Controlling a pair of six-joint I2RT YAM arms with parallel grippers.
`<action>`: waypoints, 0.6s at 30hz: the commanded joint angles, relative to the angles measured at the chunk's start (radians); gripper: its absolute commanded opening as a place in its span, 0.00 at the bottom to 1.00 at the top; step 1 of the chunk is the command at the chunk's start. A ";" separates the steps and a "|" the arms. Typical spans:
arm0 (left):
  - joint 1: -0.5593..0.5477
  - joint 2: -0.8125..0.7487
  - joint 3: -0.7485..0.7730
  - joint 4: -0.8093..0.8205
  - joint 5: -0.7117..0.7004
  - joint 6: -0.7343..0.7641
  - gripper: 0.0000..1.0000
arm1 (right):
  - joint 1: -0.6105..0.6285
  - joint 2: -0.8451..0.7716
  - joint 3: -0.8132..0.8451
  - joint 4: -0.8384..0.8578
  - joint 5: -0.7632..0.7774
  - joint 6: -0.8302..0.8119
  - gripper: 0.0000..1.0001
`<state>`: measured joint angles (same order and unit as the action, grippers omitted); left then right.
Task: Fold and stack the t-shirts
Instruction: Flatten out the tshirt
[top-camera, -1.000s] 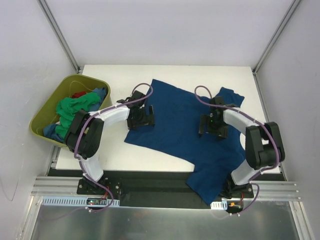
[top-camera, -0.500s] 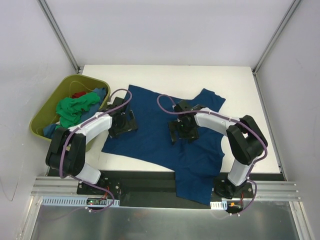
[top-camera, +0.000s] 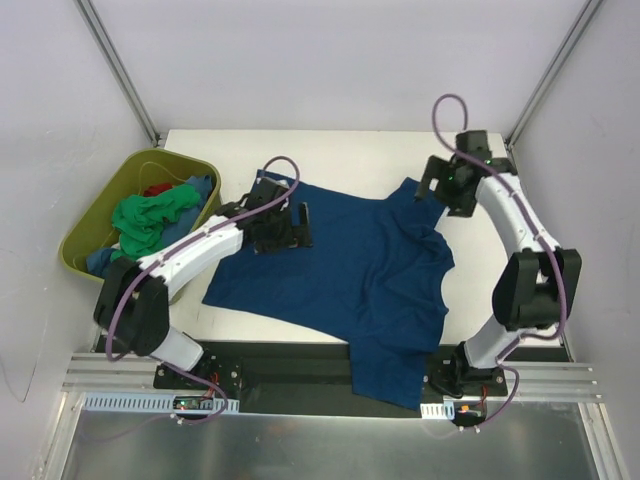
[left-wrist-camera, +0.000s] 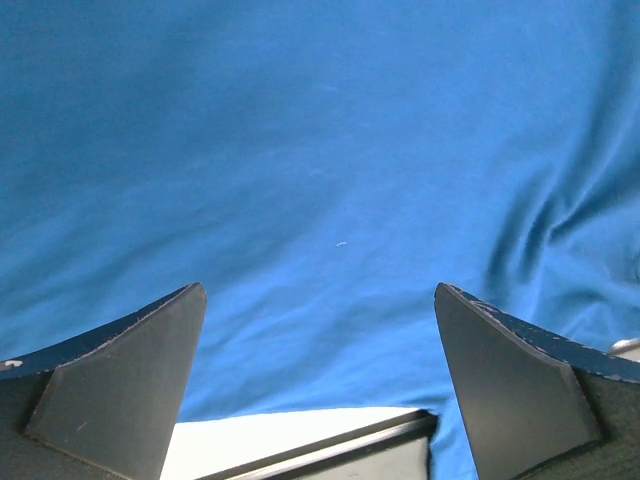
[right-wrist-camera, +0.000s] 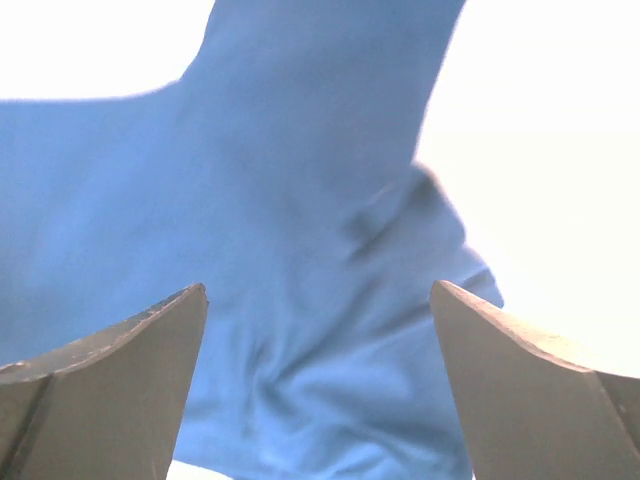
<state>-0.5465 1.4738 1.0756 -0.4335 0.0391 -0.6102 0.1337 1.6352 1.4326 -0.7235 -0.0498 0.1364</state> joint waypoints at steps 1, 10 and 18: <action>-0.012 0.135 0.052 0.024 0.103 0.021 0.99 | -0.132 0.214 0.193 -0.069 0.037 -0.040 0.97; -0.012 0.287 0.113 0.032 0.145 0.041 0.99 | -0.216 0.645 0.662 -0.155 0.013 -0.084 0.64; 0.002 0.326 0.104 0.030 0.137 0.038 0.99 | -0.227 0.784 0.709 -0.162 -0.050 -0.077 0.49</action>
<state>-0.5610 1.7824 1.1584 -0.4011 0.1574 -0.5854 -0.0895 2.4042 2.1151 -0.8371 -0.0628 0.0662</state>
